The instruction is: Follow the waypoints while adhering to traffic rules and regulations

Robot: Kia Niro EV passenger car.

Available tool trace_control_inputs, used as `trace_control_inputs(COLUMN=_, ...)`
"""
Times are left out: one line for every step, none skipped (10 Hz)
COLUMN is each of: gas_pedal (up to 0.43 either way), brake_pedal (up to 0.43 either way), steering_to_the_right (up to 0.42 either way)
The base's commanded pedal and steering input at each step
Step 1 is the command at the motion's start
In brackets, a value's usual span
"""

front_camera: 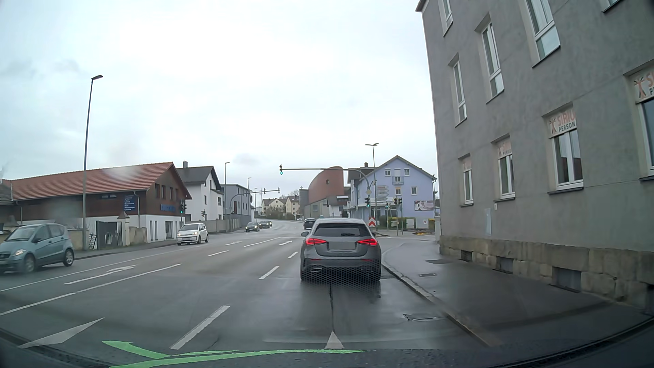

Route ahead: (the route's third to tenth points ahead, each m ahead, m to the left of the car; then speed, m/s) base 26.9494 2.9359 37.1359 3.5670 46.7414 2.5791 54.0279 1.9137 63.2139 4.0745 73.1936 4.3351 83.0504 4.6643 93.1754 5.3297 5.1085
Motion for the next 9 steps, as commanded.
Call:
trace_control_inputs(gas_pedal=0.169, brake_pedal=0.0, steering_to_the_right=0.004)
trace_control_inputs(gas_pedal=0.157, brake_pedal=0.0, steering_to_the_right=0.005)
trace_control_inputs(gas_pedal=0.157, brake_pedal=0.0, steering_to_the_right=0.006)
trace_control_inputs(gas_pedal=0.15, brake_pedal=0.0, steering_to_the_right=0.008)
trace_control_inputs(gas_pedal=0.15, brake_pedal=0.0, steering_to_the_right=0.008)
trace_control_inputs(gas_pedal=0.15, brake_pedal=0.0, steering_to_the_right=0.008)
trace_control_inputs(gas_pedal=0.15, brake_pedal=0.0, steering_to_the_right=0.008)
trace_control_inputs(gas_pedal=0.15, brake_pedal=0.0, steering_to_the_right=0.008)
trace_control_inputs(gas_pedal=0.15, brake_pedal=0.0, steering_to_the_right=0.008)
